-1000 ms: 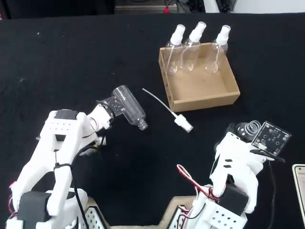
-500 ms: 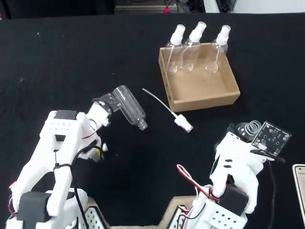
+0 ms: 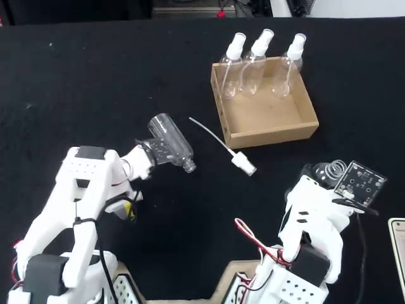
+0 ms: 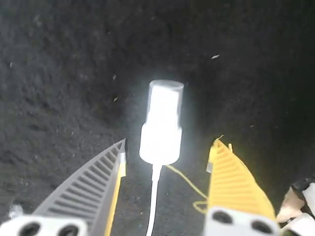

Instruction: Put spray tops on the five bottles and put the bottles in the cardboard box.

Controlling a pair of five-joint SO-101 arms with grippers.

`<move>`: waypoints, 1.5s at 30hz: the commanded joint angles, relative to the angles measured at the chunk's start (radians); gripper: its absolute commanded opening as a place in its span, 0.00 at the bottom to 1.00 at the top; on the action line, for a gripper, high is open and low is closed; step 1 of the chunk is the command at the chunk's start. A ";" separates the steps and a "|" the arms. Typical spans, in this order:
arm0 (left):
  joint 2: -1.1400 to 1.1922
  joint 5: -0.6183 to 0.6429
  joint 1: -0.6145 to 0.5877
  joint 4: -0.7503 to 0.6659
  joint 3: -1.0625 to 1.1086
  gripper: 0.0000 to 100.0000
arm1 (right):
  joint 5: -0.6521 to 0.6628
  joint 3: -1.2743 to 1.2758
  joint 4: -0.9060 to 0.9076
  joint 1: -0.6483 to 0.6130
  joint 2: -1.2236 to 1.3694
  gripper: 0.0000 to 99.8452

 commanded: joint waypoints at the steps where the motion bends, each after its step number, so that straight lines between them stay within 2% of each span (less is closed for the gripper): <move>1: -0.014 0.052 0.065 -0.061 -0.002 0.26 | -0.009 -0.004 -0.037 0.009 -0.094 0.08; 5: 0.074 0.055 0.041 -0.127 0.012 0.26 | -0.008 -0.004 -0.037 0.011 -0.094 0.08; 13: 0.158 0.055 -0.056 -0.124 -0.065 0.26 | -0.009 -0.004 -0.037 0.011 -0.094 0.08; 22: 0.158 0.063 -0.021 -0.124 -0.056 0.26 | -0.009 -0.004 -0.037 0.009 -0.094 0.08; 24: 0.158 0.063 -0.002 -0.123 -0.042 0.22 | -0.009 -0.004 -0.037 0.009 -0.094 0.08; 29: 0.146 0.063 0.045 -0.121 0.007 0.02 | -0.009 -0.004 -0.037 0.009 -0.094 0.08; 32: 0.143 0.063 0.047 -0.055 -0.015 0.06 | -0.009 -0.004 -0.037 0.009 -0.094 0.08; 40: -0.086 0.075 0.039 0.362 -0.249 0.06 | -0.009 -0.025 -0.031 0.008 -0.094 0.08; 42: -0.170 0.146 0.048 0.387 -0.268 0.06 | -0.009 -0.047 -0.028 0.008 -0.094 0.08; 45: -0.276 0.324 0.053 0.321 -0.268 0.06 | -0.003 -0.071 -0.028 -0.044 -0.094 0.08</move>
